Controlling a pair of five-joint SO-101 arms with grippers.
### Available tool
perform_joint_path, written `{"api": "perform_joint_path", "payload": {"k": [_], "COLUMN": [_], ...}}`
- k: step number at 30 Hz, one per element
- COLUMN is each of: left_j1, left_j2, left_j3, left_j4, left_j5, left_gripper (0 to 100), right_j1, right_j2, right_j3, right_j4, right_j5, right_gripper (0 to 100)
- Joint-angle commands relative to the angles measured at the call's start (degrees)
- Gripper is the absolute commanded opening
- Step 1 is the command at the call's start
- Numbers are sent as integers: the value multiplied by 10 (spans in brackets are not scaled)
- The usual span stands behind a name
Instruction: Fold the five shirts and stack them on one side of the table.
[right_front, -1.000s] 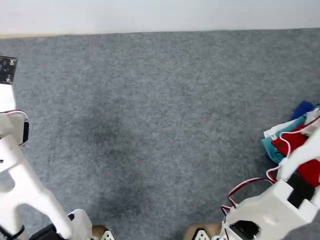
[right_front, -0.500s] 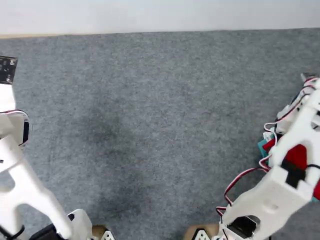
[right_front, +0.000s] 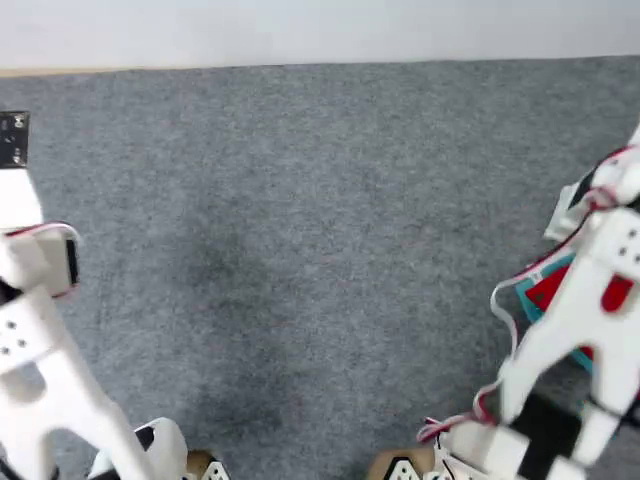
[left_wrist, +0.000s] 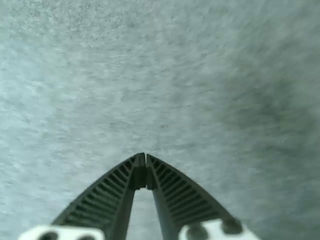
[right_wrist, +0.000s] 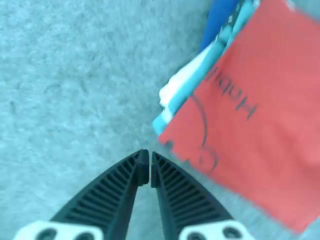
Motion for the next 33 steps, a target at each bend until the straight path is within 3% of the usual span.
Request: {"api": "perform_joint_path", "payload": {"k": [1,6,9,18,24,33], "left_j1": [84,211,241,244,246,247], "left_j2": [-81,-172,-218,-361,-455,-591], "left_j3": [55,193,276,477,620,808], "left_j4": [11,-28,-98,-259,-335,-417], "left_j5": [65,144,185,193,193,164], "left_gripper": [6,6,6,6,6,6], "right_j1": [-29,-92,-117,-199,-204,-206], "right_j2": [-130,-272,-356,-618,-684,-795], "right_j3": [109,289,423,709,837,985], "right_j4": [22,-34,-106,-310,-363,-436], "right_j5": [-49,-79,-109,-126,-120,-44], "right_gripper": [9,9,9,9,9,9]}}
